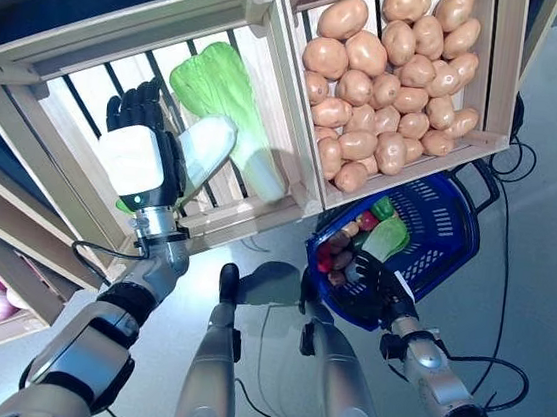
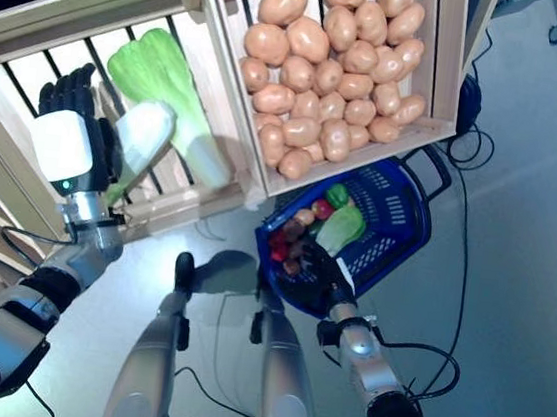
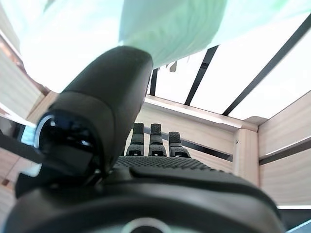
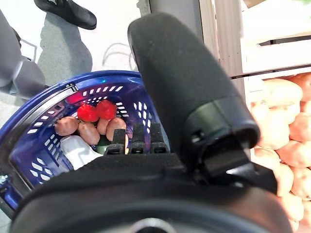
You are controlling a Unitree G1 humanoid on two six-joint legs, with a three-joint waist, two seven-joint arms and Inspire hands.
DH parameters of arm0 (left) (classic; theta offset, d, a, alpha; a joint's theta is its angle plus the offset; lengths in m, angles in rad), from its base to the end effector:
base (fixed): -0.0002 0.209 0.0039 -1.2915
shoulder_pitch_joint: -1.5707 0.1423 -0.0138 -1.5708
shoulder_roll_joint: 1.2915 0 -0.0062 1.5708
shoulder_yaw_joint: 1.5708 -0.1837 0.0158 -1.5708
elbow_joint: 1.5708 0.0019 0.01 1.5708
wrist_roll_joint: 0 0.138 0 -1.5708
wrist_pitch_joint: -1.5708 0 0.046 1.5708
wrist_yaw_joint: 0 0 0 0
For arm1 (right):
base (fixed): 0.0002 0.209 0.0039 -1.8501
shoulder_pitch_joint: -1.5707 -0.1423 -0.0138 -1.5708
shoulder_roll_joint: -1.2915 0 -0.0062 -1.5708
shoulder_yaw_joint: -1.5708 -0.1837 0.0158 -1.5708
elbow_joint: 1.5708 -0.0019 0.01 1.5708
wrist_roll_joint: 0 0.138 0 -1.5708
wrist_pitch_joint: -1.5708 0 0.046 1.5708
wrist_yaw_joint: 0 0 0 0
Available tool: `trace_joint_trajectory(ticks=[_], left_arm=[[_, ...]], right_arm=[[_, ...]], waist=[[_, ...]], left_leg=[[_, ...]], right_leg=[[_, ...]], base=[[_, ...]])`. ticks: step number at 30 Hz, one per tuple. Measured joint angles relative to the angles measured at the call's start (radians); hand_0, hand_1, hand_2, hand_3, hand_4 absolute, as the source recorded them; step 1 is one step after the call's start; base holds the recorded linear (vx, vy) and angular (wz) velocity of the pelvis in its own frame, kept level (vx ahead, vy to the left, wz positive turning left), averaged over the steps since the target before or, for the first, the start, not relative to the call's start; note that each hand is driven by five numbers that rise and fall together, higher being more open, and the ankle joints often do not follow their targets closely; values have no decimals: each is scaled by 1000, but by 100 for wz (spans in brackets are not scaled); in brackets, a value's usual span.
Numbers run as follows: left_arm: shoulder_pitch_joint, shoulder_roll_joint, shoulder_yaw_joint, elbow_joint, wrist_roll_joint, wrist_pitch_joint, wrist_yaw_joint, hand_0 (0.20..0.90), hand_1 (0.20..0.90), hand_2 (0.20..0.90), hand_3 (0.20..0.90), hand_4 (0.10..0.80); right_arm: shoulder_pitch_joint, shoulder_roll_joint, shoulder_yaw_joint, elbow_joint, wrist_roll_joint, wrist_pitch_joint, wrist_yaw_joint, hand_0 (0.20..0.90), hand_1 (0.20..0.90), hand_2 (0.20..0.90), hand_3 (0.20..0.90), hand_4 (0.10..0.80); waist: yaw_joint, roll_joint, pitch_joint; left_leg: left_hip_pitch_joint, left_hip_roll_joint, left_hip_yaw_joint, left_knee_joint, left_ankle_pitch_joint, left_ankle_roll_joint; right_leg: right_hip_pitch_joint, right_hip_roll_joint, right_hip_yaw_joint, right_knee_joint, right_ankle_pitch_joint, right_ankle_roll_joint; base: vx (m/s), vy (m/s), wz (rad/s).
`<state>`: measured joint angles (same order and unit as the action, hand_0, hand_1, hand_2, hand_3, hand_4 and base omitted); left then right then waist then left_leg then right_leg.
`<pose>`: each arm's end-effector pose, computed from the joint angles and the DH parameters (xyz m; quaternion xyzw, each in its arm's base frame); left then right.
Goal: Put vegetables into the basket
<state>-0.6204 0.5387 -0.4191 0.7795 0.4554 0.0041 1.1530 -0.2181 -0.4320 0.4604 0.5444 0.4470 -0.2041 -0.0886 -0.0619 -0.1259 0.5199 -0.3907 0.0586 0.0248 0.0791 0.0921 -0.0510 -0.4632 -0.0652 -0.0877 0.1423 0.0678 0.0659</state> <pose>0.3035 0.2252 0.0668 0.5240 -0.2232 0.3752 0.7313 0.2215 -0.1877 -0.0069 -0.0672 0.1264 0.0728 0.9870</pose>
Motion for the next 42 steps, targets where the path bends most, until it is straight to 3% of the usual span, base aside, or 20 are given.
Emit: trace_joint_trajectory(ticks=[12,17,29,32,37,42], left_arm=[[164,-20,32,-199,-21,13,13,900,900,900,900,800],[237,-16,107,-286,-22,33,22,900,900,900,900,800],[361,-10,216,-460,-22,38,32,900,900,900,900,800],[390,-11,234,-513,-71,-31,-33,900,900,900,900,800],[418,-1,198,-590,-157,-124,-368,900,900,900,900,800],[388,100,106,-612,-199,-145,-567,900,900,900,900,800]], right_arm=[[37,5,-17,-21,-8,1,-11,900,900,900,900,800],[55,9,-29,-24,-8,0,-11,900,900,900,900,800],[117,10,-105,-45,-9,0,-11,900,900,900,900,800],[130,10,-113,-62,-9,0,-13,900,900,900,900,800],[147,10,-146,-85,-10,0,-13,900,900,900,900,800],[146,8,-150,-79,-10,0,-12,900,900,900,900,800]], waist=[[40,2,1],[56,9,3],[108,71,5],[109,78,4],[105,90,5],[88,92,5]], left_leg=[[-2,2,-21,-11,4,-4],[-2,5,-27,-14,7,-7],[-2,4,-52,-19,13,-15],[-2,4,-53,-19,13,-16],[-1,6,-53,-19,15,-18],[0,7,-49,-18,15,-18]], right_leg=[[1,-2,-21,0,-4,-8],[2,-2,-30,2,-8,-11],[-20,-12,-56,78,-58,-15],[-30,-13,-56,102,-72,-17],[-32,-13,-58,105,-75,-18],[-33,-12,-54,107,-75,-19]], base=[[21,-18,4],[9,-4,2],[8,1,7],[6,-4,1],[13,31,0],[13,37,-2]])
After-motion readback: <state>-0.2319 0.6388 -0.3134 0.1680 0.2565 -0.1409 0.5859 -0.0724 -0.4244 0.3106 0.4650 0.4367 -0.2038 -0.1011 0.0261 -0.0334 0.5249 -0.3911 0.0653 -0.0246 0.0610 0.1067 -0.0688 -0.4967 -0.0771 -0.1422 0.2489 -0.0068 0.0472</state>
